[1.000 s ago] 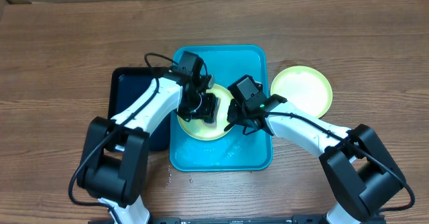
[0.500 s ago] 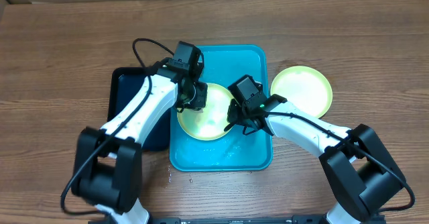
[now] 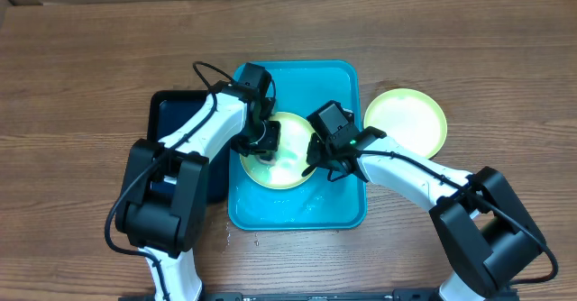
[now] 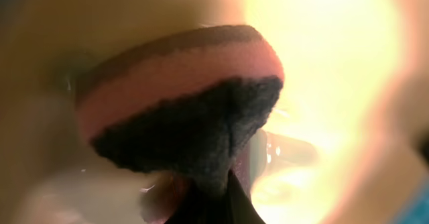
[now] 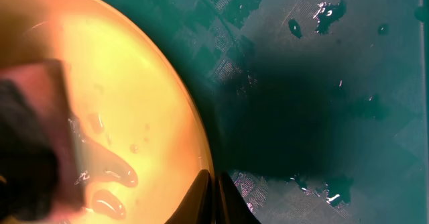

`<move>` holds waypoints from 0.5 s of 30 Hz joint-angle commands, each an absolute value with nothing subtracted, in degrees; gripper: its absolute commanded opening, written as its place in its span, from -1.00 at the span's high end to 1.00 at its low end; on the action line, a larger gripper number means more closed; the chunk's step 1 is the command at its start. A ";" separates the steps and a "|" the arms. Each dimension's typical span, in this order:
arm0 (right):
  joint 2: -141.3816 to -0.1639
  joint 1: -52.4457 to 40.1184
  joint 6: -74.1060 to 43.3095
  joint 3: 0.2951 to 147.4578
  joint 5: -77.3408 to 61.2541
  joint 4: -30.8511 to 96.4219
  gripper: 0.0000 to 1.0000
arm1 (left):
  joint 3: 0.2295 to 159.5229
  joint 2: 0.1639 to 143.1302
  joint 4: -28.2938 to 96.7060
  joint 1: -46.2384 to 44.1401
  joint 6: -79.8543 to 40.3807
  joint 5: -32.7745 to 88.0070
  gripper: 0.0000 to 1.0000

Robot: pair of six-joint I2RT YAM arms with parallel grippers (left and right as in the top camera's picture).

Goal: Clean dirty plates on tray and stack at the side
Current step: 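Press the sponge down and scrub the plate center with the left gripper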

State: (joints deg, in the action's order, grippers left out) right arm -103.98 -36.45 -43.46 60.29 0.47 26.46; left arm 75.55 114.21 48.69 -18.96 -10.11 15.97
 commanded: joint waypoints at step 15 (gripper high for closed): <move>-102.98 -36.80 -43.29 60.05 0.12 26.11 0.92 | 94.37 117.08 67.55 -20.18 -10.96 7.73 0.91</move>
State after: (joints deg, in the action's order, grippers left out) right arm -103.98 -36.47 -43.44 60.31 0.25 26.35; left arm 94.30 117.23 65.49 -19.90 -7.84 20.69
